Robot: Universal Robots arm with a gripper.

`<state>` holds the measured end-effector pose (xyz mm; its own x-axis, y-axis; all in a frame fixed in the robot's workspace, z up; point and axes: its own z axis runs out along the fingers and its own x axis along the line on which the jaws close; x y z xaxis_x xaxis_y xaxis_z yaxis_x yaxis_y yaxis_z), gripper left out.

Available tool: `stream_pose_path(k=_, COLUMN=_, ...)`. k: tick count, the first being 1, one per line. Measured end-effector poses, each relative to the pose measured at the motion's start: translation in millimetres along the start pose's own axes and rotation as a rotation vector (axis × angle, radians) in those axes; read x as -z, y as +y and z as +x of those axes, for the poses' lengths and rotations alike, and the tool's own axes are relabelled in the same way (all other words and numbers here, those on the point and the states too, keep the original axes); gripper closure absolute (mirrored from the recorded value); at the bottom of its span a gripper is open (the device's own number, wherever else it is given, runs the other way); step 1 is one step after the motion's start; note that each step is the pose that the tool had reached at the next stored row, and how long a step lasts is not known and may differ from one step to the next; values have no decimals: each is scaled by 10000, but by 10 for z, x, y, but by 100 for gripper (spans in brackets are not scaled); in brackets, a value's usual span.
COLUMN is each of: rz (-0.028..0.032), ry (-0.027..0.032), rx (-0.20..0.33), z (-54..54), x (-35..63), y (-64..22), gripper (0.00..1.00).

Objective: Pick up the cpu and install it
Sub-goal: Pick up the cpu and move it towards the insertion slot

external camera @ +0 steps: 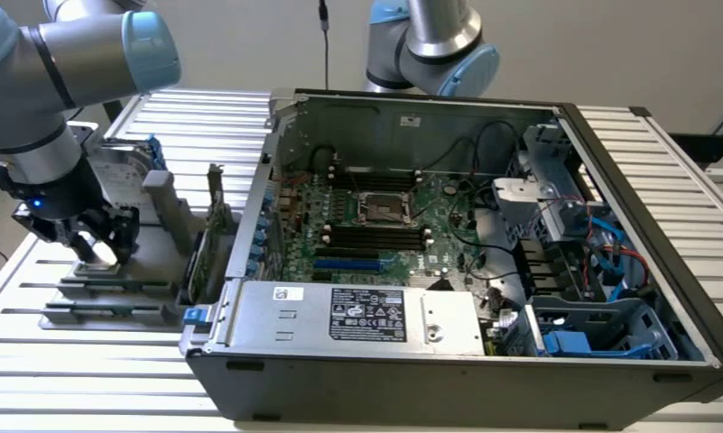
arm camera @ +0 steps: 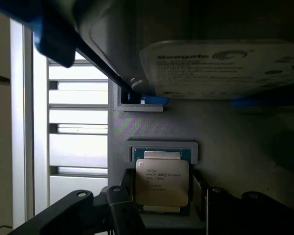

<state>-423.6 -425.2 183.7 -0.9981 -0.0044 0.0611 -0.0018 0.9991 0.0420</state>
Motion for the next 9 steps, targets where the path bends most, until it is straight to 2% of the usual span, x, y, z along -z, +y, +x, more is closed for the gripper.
stream_pose_path(k=9, rz=-1, ry=-2, rx=1, z=2, x=28, y=1, gripper=45)
